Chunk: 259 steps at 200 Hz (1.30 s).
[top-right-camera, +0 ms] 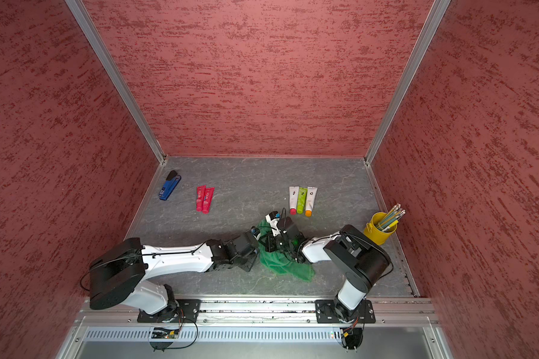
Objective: Wipe the surface of the toothpaste tube
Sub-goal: Wipe the dirt from the toothpaste tube.
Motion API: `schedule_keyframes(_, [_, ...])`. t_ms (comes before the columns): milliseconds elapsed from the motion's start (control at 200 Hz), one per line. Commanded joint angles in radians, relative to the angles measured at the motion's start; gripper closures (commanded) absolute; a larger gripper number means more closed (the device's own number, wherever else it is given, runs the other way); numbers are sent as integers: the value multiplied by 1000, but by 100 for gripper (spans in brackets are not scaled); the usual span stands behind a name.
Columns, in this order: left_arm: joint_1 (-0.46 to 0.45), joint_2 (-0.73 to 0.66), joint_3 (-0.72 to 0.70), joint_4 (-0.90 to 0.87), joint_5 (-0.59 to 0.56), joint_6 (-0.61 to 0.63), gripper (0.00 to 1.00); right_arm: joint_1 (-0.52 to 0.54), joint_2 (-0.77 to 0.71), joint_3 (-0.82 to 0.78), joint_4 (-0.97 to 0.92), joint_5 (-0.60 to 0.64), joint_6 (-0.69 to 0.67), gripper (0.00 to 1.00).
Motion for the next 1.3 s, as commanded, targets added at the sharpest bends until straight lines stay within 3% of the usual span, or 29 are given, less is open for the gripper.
schedule_keyframes(0, [-15,41,-5,-12,77,32,86,-31,32,-7,-104,-37,3,100])
schedule_keyframes(185, [-15,24,-19,-11,77,25,86,-174,84,75,-150,82,-22,100])
schedule_keyframes(351, [-15,14,-35,-7,75,15,86,-195,123,146,-173,92,-39,100])
schedule_keyframes(491, [-10,15,-39,-1,75,15,86,-158,110,115,-147,1,-42,100])
schedule_keyframes(776, [13,33,-19,-12,64,15,86,31,-3,-43,-82,-113,40,100])
schedule_keyframes(997, [52,30,3,-32,50,12,87,19,-46,-99,-73,-55,61,100])
schedule_keyframes(1122, [100,22,15,-56,37,-2,87,-126,-146,-200,59,-99,126,100])
schedule_keyframes(1292, [258,-1,20,-61,58,-20,87,-168,-412,-196,-205,64,62,100])
